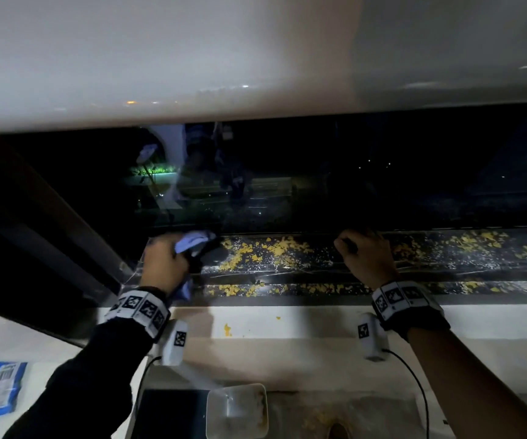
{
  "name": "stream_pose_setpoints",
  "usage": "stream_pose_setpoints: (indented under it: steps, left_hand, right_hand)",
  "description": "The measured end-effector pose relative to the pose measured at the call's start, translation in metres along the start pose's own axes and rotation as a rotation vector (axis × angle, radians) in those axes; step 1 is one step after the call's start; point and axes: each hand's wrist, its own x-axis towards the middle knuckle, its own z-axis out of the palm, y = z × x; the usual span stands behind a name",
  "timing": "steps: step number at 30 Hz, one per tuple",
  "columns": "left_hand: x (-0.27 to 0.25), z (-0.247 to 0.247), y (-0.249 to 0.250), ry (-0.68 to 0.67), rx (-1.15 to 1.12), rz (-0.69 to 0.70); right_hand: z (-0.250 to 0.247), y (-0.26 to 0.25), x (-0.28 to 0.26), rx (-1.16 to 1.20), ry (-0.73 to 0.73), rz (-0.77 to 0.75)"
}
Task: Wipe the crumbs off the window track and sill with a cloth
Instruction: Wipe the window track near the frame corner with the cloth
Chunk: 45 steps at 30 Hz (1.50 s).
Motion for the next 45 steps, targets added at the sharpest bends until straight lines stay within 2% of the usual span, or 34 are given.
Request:
stream_pose_setpoints:
  steps: [1,3,7,9,15,18,20,22,23,25,27,28,32,34,37,40,43,45]
  left_hand:
    - [0.004,-0.005,-0.007,0.079,0.074,-0.034]
    - [0.012,-0.008,-0.027,0.139,0.218,-0.078]
    - [0.009,0.016,-0.061,0.033,0.379,-0.019]
    - [0.004,0.030,-0.065,0.021,0.413,0.006]
    - [-0.022,0.053,-0.032,0.074,0.218,0.029]
    - [-0.039,0.062,-0.020,0.016,0.166,0.108]
    - [-0.045,0.057,-0.007,-0.046,0.038,0.151]
    - [-0.047,0.044,0.003,-0.118,-0.113,0.119]
    - [-0.045,0.036,0.004,-0.113,-0.169,0.081]
    - [-0.032,0.018,-0.004,0.023,-0.176,-0.016]
    - [-0.012,0.005,-0.023,0.185,-0.058,-0.119]
    - [-0.003,0.001,-0.031,0.215,0.013,-0.155]
    - [0.015,0.015,-0.050,0.061,0.217,-0.108]
    - [0.012,0.029,-0.056,0.036,0.261,-0.068]
    - [0.004,0.044,-0.061,0.051,0.261,-0.015]
    - [0.000,0.053,-0.062,-0.019,0.269,-0.016]
    - [-0.014,0.063,-0.043,-0.041,0.239,-0.006]
    - [-0.027,0.065,-0.022,-0.034,0.211,0.073]
  right_hand:
    - [0.000,0.000,-0.001,0.001,-0.003,0.010]
    - [0.001,-0.003,-0.002,0.026,0.003,0.023]
    - [0.002,-0.004,-0.002,0.045,0.031,0.012]
    - [0.003,-0.004,-0.001,0.032,0.021,-0.005]
    - [0.007,-0.002,0.000,0.029,0.055,-0.046]
    - [0.007,-0.002,-0.002,0.029,0.064,-0.050]
    - [0.006,-0.002,-0.001,0.023,0.053,-0.046]
    - [0.007,-0.001,-0.001,0.022,0.042,-0.041]
    - [0.008,0.001,-0.001,0.021,0.040,-0.043]
    - [0.008,0.002,-0.001,0.020,0.048,-0.047]
    - [0.009,0.003,-0.001,0.015,0.050,-0.041]
    - [0.009,0.003,-0.002,0.012,0.049,-0.041]
    - [0.009,0.005,-0.002,0.008,0.063,-0.048]
    - [0.010,0.006,-0.002,0.016,0.060,-0.053]
    - [0.010,0.005,-0.003,0.011,0.058,-0.067]
    - [0.011,0.004,-0.001,0.002,0.048,-0.072]
    - [0.011,0.004,-0.001,0.005,0.061,-0.087]
    - [0.010,0.004,-0.001,0.000,0.060,-0.087]
